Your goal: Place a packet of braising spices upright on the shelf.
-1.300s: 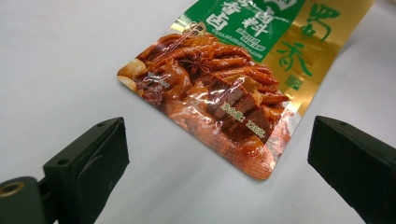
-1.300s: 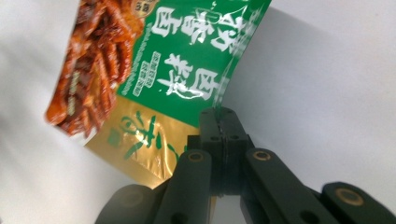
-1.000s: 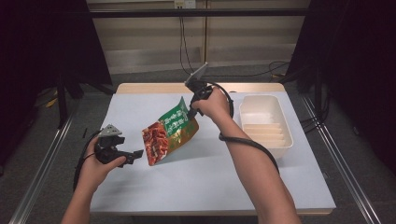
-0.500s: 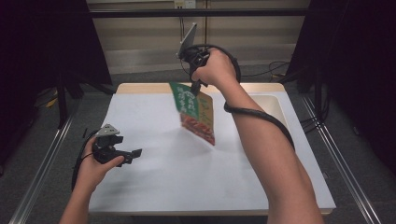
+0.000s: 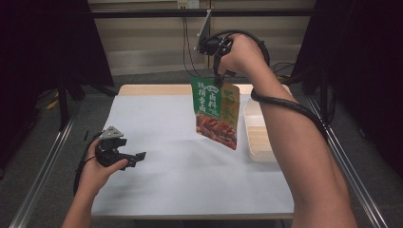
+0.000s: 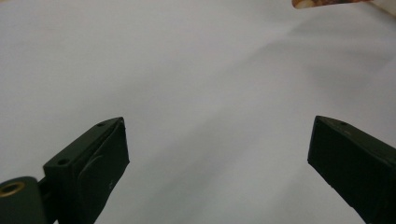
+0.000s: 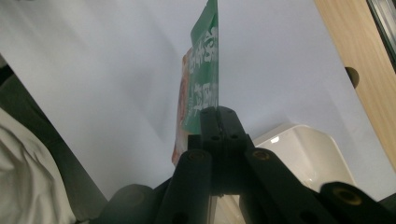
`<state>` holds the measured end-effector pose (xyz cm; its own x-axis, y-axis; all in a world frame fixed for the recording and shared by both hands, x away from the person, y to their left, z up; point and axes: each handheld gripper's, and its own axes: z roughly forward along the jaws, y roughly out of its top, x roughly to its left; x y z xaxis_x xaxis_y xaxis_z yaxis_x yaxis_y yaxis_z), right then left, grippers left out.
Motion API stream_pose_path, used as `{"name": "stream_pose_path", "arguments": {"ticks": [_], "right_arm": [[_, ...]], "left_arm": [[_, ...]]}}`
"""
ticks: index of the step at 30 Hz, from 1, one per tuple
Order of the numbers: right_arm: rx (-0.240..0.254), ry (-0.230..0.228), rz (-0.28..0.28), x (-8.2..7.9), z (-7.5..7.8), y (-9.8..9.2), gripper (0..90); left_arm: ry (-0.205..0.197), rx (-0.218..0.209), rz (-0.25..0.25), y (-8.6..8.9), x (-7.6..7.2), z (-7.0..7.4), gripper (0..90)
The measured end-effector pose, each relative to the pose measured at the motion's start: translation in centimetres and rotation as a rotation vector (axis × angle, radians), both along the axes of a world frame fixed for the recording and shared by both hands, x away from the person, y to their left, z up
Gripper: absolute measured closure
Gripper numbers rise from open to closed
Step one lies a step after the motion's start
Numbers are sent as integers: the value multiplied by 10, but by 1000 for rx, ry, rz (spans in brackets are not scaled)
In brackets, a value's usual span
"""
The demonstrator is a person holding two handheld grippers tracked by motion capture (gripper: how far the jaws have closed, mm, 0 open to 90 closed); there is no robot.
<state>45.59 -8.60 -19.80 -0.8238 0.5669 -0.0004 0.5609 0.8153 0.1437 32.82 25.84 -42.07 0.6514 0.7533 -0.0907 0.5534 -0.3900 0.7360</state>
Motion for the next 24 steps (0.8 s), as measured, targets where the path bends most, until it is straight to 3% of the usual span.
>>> {"name": "stream_pose_path", "arguments": {"ticks": [2,9,15,24], "right_arm": [[-17,-7,33,-3,0,-2,900],[-41,-7,68,-3,2,-11,900],[-62,-46,137,3,10,-21,900],[-37,-36,148,12,17,-34,900]], "left_arm": [[2,-3,1,-1,0,0,51],[-1,8,-4,-2,-1,0,51],[0,6,-4,-4,0,0,51],[0,2,-15,-6,-2,2,50]]}}
